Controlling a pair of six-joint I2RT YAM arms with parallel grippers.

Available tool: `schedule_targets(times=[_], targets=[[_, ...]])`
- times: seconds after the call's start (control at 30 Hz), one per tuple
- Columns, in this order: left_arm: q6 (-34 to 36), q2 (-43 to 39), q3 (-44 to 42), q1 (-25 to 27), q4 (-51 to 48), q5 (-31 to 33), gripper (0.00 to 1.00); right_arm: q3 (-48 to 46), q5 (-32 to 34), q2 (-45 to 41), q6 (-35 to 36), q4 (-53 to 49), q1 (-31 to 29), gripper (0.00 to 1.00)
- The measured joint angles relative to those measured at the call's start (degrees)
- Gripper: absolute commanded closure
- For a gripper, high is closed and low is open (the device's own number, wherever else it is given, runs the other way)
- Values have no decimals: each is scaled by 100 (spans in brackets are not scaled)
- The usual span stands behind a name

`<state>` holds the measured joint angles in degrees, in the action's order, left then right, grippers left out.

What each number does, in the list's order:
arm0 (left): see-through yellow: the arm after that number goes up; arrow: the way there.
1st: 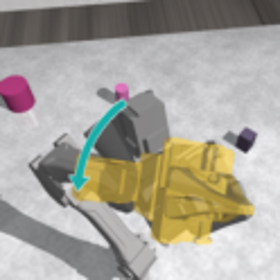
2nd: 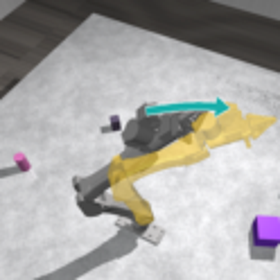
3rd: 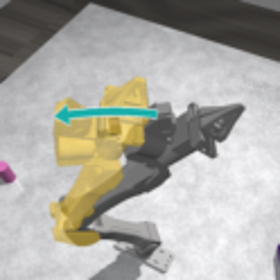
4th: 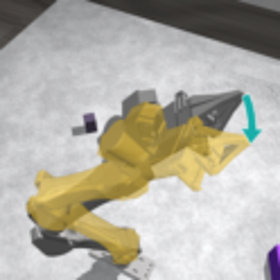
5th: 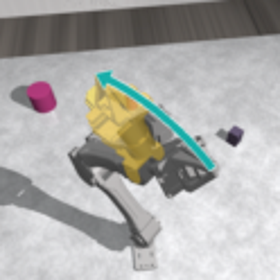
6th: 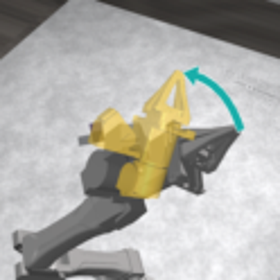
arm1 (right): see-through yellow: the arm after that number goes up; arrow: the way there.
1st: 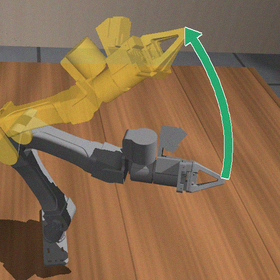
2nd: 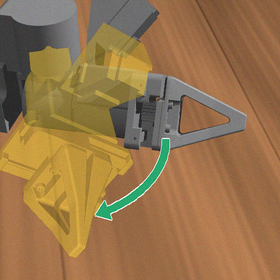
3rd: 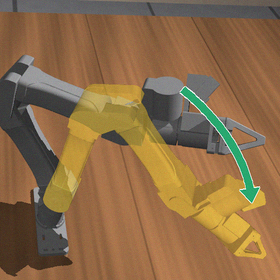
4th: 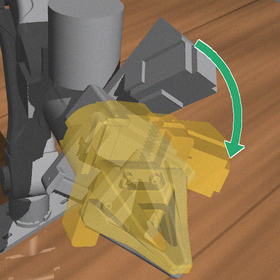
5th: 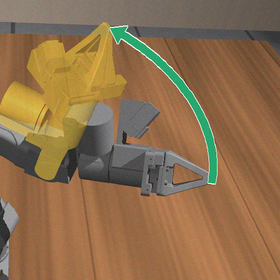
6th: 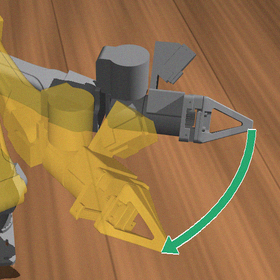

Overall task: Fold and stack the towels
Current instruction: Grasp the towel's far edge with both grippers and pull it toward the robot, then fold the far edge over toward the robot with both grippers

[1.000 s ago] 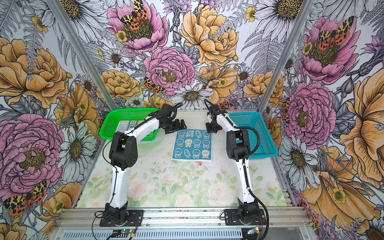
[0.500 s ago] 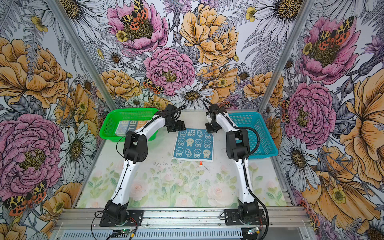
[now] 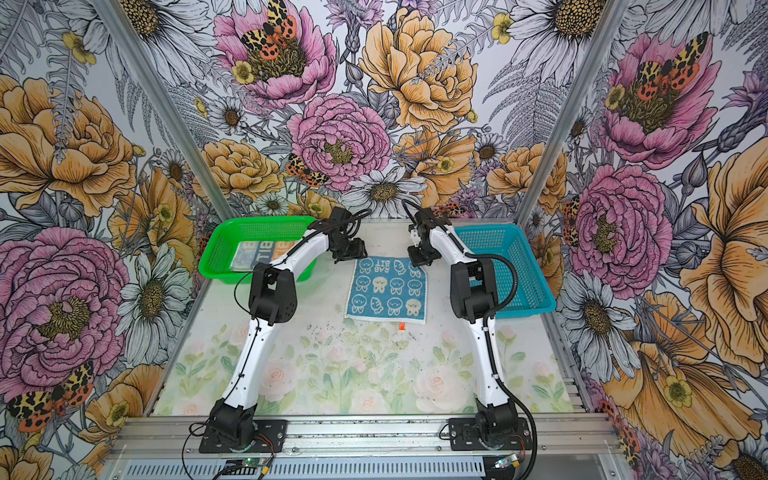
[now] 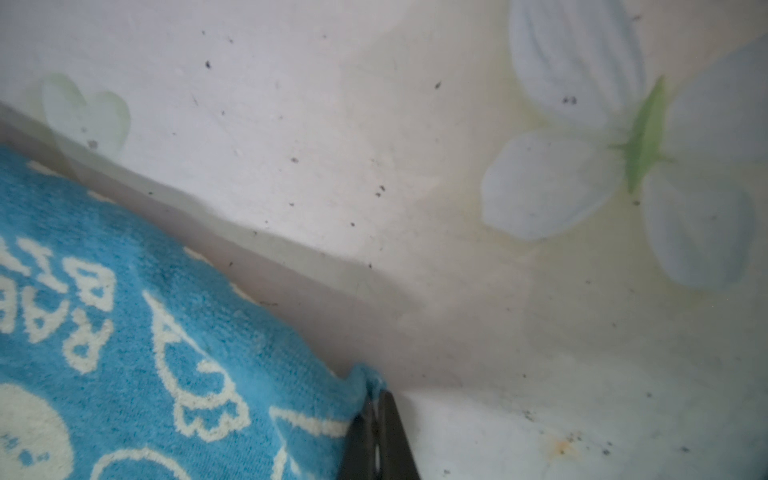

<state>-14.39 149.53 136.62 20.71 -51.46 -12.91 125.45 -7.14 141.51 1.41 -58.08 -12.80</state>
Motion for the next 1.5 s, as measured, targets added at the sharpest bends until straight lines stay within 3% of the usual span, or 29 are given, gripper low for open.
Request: schedule_targets(times=[0.57, 0.83, 1.27, 1.5], targets=[[133, 125, 79, 0, 26, -42, 79, 4, -20, 9, 0, -2, 0, 100], [138, 254, 251, 0, 28, -68, 100, 4, -116, 9, -2, -2, 13, 100], [140, 238, 289, -76, -22, -170, 100, 2, -925, -9, -361, -2, 396, 100], [243, -81, 116, -136, -70, -219, 100, -313, -1128, -417, -498, 4, 505, 100]])
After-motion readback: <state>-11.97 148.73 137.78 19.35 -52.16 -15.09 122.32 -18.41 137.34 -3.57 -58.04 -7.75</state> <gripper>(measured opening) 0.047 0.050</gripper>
